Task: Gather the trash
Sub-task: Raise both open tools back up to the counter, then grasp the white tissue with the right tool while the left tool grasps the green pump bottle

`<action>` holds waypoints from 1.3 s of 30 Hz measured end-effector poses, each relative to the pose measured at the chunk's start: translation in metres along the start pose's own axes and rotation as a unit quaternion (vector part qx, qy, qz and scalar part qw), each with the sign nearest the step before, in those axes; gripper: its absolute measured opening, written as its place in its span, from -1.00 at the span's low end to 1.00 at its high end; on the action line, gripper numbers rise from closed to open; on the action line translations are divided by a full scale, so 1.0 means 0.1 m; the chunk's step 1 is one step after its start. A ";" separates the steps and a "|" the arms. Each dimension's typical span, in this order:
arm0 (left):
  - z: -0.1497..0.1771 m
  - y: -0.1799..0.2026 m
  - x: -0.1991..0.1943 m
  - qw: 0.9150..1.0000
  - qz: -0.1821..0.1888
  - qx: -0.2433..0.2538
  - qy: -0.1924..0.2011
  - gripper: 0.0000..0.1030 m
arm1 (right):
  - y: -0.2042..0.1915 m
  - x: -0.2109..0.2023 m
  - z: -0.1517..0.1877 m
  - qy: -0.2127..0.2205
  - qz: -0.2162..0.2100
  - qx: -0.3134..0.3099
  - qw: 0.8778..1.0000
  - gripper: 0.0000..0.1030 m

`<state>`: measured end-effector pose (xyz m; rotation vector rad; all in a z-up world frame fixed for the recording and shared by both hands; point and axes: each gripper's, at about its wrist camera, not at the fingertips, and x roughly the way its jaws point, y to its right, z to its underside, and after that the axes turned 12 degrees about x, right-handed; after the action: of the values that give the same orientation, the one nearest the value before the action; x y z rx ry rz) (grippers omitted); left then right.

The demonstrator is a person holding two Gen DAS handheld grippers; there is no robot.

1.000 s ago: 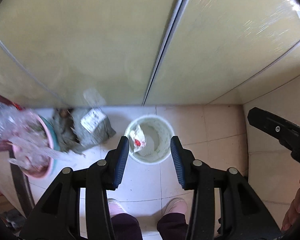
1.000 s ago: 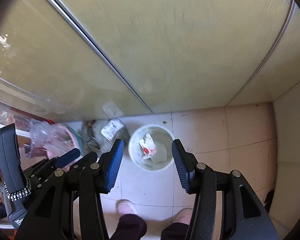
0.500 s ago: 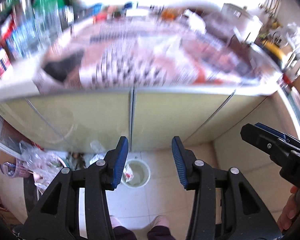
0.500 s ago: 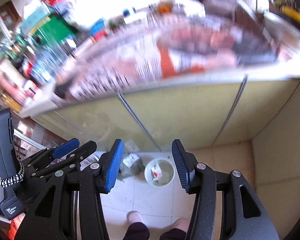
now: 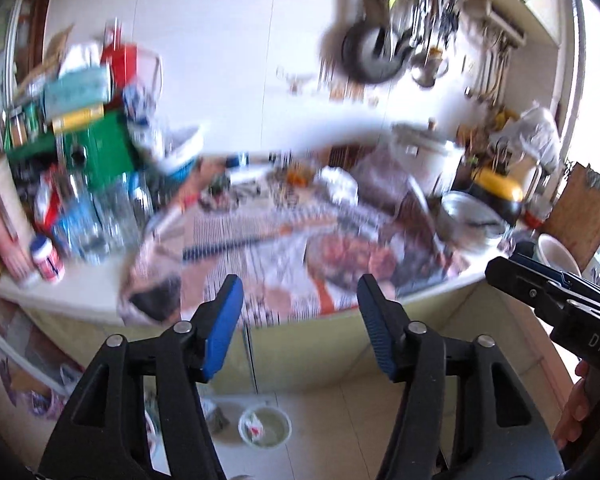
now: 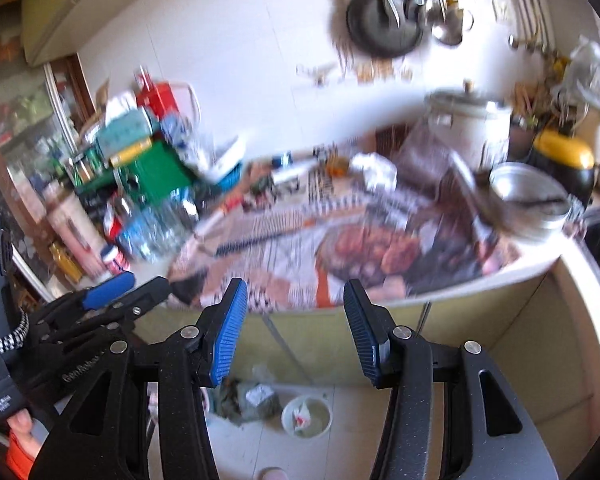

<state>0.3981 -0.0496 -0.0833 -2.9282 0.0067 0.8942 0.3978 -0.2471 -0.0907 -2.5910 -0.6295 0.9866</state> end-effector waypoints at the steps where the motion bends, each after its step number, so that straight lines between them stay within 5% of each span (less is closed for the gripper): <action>1: -0.06 -0.02 -0.02 1.000 0.000 0.001 0.009 0.19 | -0.02 -0.01 -0.05 0.008 0.002 -0.002 1.000 -0.09; 7: -0.45 -0.35 0.11 0.999 0.004 -0.001 0.054 0.36 | -0.12 0.10 -0.36 0.050 0.022 -0.002 0.999 -0.01; 12: -0.72 -0.74 0.54 0.999 0.022 0.001 0.047 0.36 | -0.21 0.35 -0.61 0.074 0.048 0.013 0.996 0.17; 20: -1.02 -1.21 1.27 0.999 0.021 0.023 0.025 0.36 | -0.22 0.84 -0.92 0.081 0.082 0.053 0.992 0.18; 32: -1.16 -1.42 2.46 0.999 0.011 0.022 -0.034 0.36 | 0.13 1.76 -1.31 0.049 0.131 0.069 0.988 0.19; 39: -1.27 -1.51 3.31 0.996 -0.015 -0.007 -0.084 0.36 | 0.59 2.47 -1.66 -0.009 0.135 0.067 0.989 0.19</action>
<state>0.7480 0.0977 -0.1514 -2.8481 -0.0546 1.1359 0.6939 -0.1946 -0.1321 -2.5938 -0.2091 1.0925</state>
